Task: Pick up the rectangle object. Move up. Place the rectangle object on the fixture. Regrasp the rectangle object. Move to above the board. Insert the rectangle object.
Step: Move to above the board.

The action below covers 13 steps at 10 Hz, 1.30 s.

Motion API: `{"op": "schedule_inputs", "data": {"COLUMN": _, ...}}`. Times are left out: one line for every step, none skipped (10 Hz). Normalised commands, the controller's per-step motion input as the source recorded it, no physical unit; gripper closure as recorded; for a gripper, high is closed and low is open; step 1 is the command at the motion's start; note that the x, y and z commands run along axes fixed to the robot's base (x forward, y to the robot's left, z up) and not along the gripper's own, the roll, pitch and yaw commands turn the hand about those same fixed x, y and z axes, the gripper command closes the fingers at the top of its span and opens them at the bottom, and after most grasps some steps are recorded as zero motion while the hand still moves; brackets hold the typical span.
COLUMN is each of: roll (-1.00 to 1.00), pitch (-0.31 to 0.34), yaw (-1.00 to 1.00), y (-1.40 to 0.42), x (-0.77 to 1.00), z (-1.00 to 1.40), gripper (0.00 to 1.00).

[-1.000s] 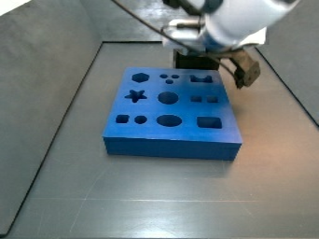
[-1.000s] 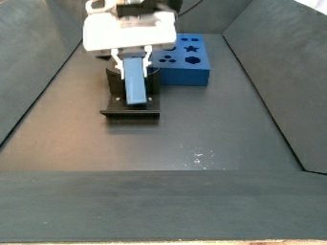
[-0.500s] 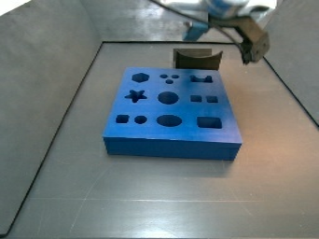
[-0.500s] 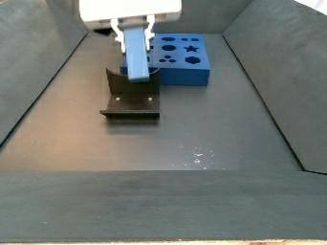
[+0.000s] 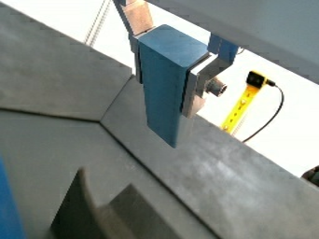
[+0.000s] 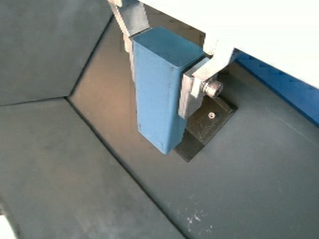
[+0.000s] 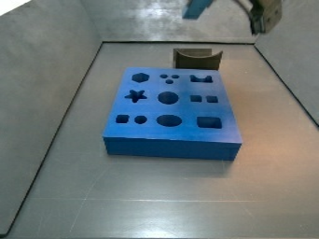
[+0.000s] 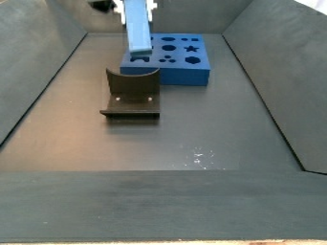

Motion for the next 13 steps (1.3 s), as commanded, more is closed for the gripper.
{"op": "schedule_inputs", "data": {"roll": -0.09, "pitch": 0.027, "yaw": 0.03, "y": -0.05, "x": -0.09, "z": 1.00, "gripper": 1.00}}
{"op": "schedule_inputs", "data": {"roll": -0.09, "pitch": 0.025, "yaw": 0.03, "y": -0.04, "x": -0.09, "z": 1.00, "gripper": 1.00}}
{"op": "schedule_inputs", "data": {"roll": -0.08, "pitch": 0.023, "yaw": 0.02, "y": -0.04, "x": -0.09, "z": 1.00, "gripper": 1.00}}
{"op": "schedule_inputs", "data": {"roll": -0.08, "pitch": 0.029, "yaw": 0.01, "y": -0.04, "x": -0.09, "z": 1.00, "gripper": 1.00}}
{"op": "schedule_inputs", "data": {"roll": -0.08, "pitch": 0.034, "yaw": 0.01, "y": -0.03, "x": -0.08, "z": 0.98, "gripper": 1.00}}
{"op": "schedule_inputs", "data": {"roll": -0.08, "pitch": 0.042, "yaw": 0.00, "y": -0.03, "x": -0.07, "z": 0.81, "gripper": 1.00}}
{"op": "schedule_inputs", "data": {"roll": -0.07, "pitch": 0.065, "yaw": 0.00, "y": -0.02, "x": -0.04, "z": 0.58, "gripper": 1.00}}
{"op": "schedule_inputs", "data": {"roll": -0.08, "pitch": 0.100, "yaw": 0.01, "y": -0.01, "x": -0.02, "z": 0.35, "gripper": 1.00}}
{"op": "schedule_inputs", "data": {"roll": -0.08, "pitch": 0.134, "yaw": 0.01, "y": -0.02, "x": -0.01, "z": 0.18, "gripper": 1.00}}
{"op": "schedule_inputs", "data": {"roll": -1.00, "pitch": -0.073, "yaw": -0.09, "y": -1.00, "x": -0.39, "z": -0.39, "gripper": 1.00}}
{"op": "schedule_inputs", "data": {"roll": -1.00, "pitch": -0.078, "yaw": -0.09, "y": -1.00, "x": -0.38, "z": -0.41, "gripper": 1.00}}
{"op": "schedule_inputs", "data": {"roll": -1.00, "pitch": -0.091, "yaw": -0.08, "y": -1.00, "x": -0.40, "z": -0.42, "gripper": 1.00}}
{"op": "schedule_inputs", "data": {"roll": -1.00, "pitch": -0.086, "yaw": -0.08, "y": -1.00, "x": -0.41, "z": -0.42, "gripper": 1.00}}
